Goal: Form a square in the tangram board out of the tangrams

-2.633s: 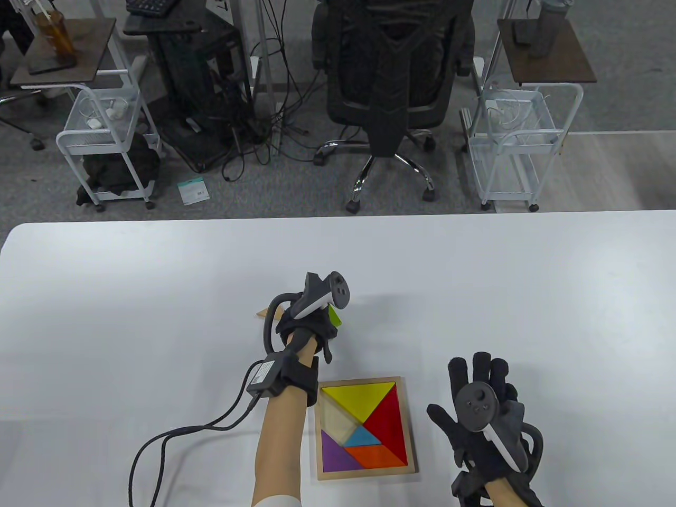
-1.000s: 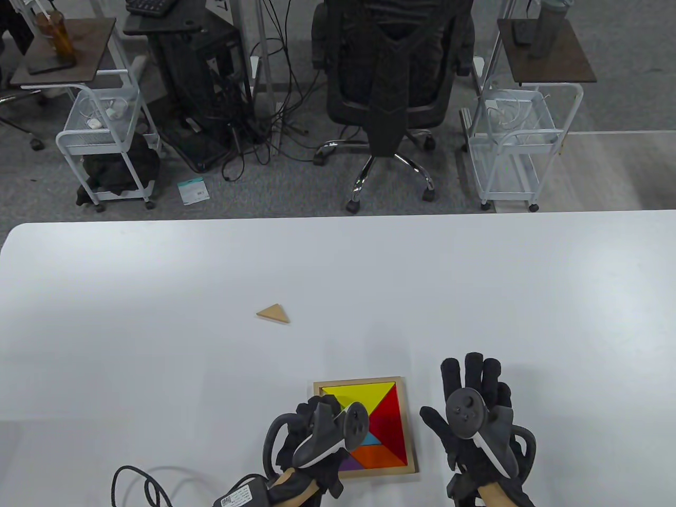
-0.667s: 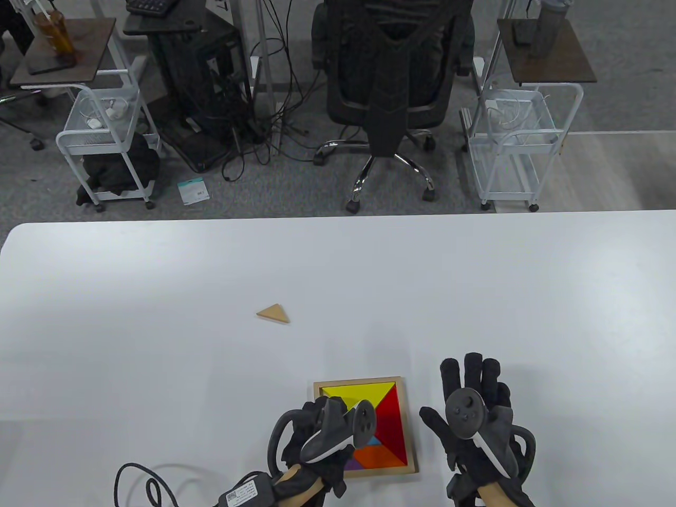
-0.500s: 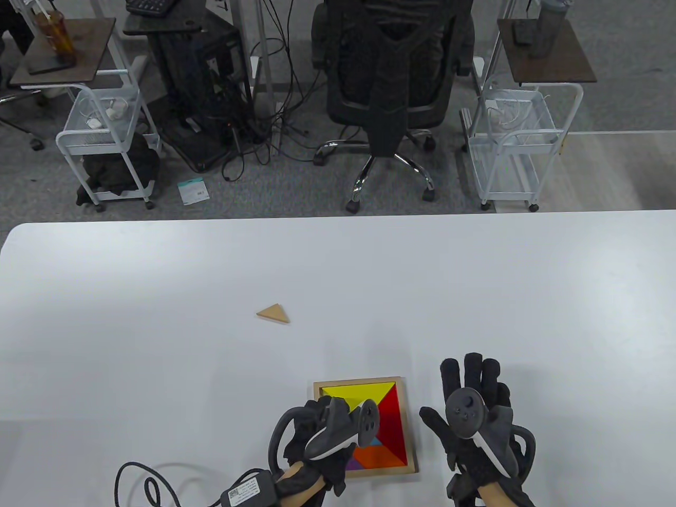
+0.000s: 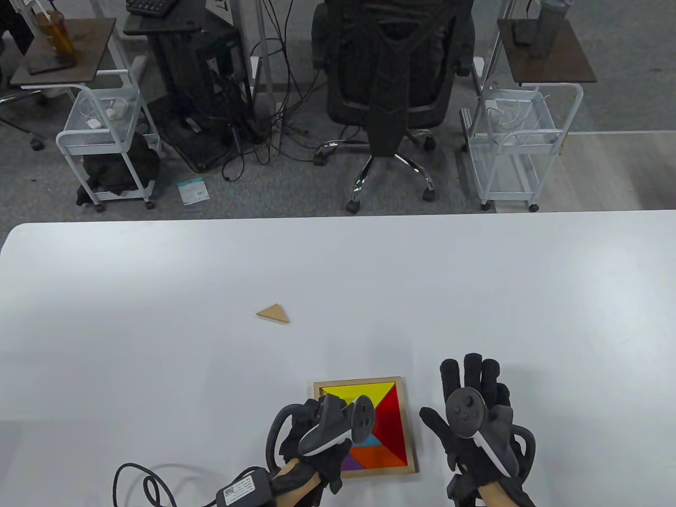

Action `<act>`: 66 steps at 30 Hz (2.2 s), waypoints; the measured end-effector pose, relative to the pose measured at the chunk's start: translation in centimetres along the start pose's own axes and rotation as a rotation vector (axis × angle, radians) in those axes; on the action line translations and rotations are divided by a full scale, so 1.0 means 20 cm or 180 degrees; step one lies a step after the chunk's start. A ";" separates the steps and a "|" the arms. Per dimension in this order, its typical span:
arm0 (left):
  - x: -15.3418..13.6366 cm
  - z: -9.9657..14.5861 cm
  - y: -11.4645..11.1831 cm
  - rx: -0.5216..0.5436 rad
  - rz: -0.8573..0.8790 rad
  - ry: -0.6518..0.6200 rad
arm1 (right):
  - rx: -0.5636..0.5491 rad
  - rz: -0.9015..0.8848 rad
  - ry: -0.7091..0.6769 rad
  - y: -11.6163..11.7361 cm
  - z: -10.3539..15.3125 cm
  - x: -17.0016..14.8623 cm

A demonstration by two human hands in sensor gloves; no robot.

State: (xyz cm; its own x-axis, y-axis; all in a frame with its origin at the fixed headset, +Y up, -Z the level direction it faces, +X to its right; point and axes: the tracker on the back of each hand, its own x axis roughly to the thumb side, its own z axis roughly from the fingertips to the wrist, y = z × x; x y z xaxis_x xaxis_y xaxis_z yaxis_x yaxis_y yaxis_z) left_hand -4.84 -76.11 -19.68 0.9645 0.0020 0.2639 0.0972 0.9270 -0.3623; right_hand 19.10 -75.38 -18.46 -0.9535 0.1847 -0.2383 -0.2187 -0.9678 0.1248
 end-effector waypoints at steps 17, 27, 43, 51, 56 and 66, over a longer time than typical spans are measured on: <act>-0.78 -0.60 0.33 -0.0027 0.0138 0.0156 | 0.0131 0.0000 0.0021 0.02 -0.02 -0.01; -0.87 -0.89 0.23 -0.0603 0.0183 0.0364 | 0.0172 -0.0003 0.0059 0.02 -0.03 -0.02; -0.86 -0.90 0.24 -0.0374 0.0066 0.0336 | 0.0226 0.0020 0.0054 0.02 -0.03 -0.01; -0.83 -0.90 0.24 -0.0329 -0.0006 0.0339 | 0.0239 0.0018 0.0062 0.02 -0.03 -0.01; -0.78 -0.81 0.24 -0.0231 -0.0196 0.0197 | 0.0208 0.0011 0.0016 0.01 -0.02 0.00; -0.54 -0.11 0.28 0.0239 -0.0260 -0.0425 | 0.0093 0.0014 -0.0137 -0.01 0.02 0.02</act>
State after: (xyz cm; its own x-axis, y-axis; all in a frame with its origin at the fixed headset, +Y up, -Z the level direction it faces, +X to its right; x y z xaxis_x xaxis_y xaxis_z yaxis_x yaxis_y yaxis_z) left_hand -14.22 -71.81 -26.52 0.9126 -0.0295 0.4079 0.1506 0.9516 -0.2681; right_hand 18.74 -75.01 -18.26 -0.9624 0.1881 -0.1962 -0.2197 -0.9633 0.1540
